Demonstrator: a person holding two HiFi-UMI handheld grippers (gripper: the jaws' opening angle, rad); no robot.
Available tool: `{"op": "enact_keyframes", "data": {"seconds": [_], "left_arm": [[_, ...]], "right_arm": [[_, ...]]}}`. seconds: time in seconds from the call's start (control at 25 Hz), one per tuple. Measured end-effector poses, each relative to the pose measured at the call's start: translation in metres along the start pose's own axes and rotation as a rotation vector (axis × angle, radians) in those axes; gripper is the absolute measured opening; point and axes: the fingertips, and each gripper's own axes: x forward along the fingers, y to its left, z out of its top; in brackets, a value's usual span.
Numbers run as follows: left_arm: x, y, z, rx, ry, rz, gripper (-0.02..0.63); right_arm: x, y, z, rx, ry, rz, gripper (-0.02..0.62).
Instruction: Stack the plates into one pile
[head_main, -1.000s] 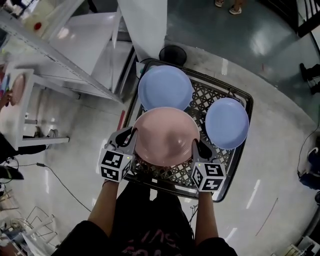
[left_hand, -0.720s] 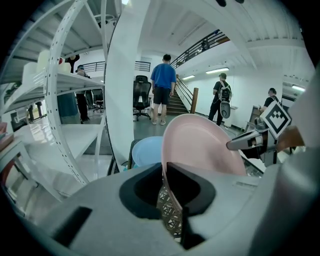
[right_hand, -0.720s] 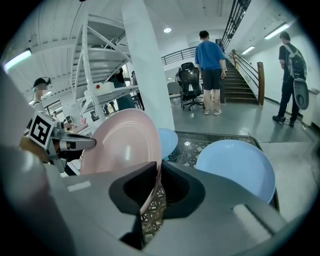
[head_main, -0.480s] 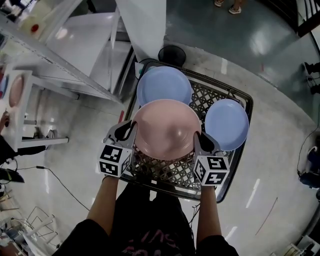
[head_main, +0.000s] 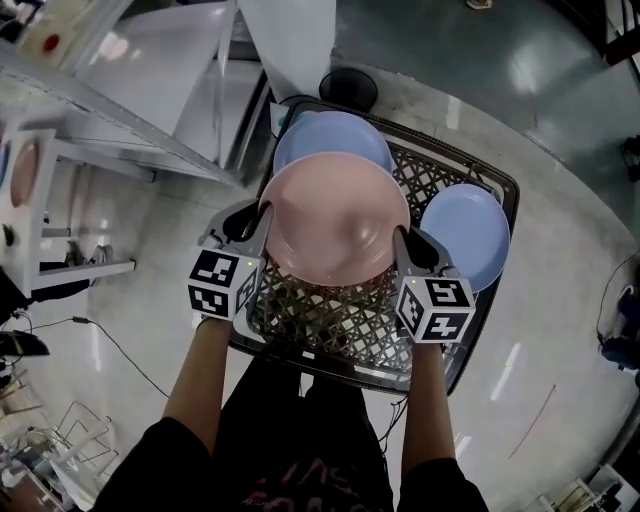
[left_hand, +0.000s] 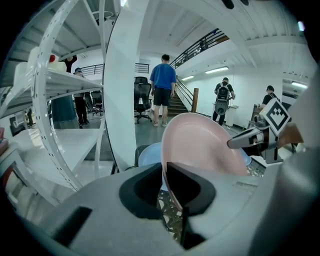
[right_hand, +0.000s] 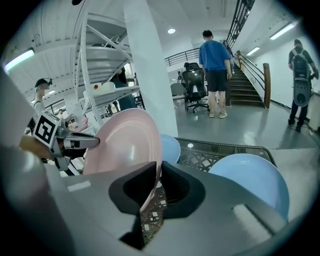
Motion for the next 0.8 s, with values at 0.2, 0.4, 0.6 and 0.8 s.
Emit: {"op": "enact_keyframes", "data": {"seconds": [0.2,0.4,0.6,0.8], "left_arm": [[0.022,0.013,0.008,0.015,-0.008,0.004,0.031],[0.041,0.029,0.014,0.031,-0.011,0.003,0.034],[0.058,0.043,0.022,0.043,-0.013,-0.003,0.034],[0.072,0.058,0.029,0.049,-0.015,-0.004,0.034]], "right_arm": [[0.022,-0.01,0.013,0.0,-0.016,0.002,0.044],[0.044,-0.015,0.022,0.0,-0.023,0.006,0.044],[0.063,-0.019,0.031,0.009,-0.025,0.003,0.044],[0.08,-0.021,0.043,0.014,-0.029,0.0,0.044]]}}
